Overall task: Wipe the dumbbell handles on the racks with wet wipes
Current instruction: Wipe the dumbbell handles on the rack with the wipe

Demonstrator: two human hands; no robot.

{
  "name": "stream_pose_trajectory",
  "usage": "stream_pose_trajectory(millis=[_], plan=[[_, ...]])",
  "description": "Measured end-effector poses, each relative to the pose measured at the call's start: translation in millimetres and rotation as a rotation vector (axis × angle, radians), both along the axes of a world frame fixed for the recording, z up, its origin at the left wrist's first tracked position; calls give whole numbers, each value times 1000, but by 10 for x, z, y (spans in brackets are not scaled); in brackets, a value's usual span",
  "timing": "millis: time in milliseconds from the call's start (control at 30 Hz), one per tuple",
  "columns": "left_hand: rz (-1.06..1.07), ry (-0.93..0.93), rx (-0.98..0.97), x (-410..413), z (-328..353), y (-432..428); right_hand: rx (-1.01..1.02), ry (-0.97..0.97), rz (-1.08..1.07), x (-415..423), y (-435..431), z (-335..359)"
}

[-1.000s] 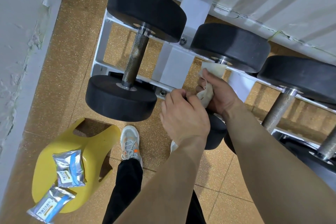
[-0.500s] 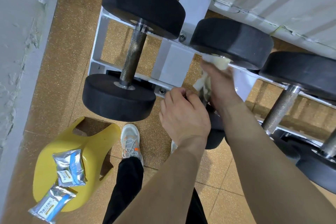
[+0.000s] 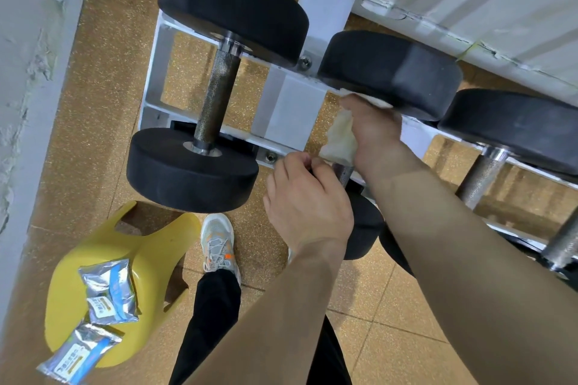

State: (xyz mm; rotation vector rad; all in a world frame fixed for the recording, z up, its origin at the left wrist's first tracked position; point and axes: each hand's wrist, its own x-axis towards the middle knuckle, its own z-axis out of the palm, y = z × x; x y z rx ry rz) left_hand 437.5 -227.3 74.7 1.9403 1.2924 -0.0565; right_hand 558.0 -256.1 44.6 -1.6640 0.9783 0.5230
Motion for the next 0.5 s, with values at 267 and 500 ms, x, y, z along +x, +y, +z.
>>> stream_pose_trajectory(millis=[267,500], plan=[[-10,-23,6,-12,4,-4,780,119,57,-182,-361,-182],[-33,-15,14,-2,4,6,878,245,160,-431,-448,-244]])
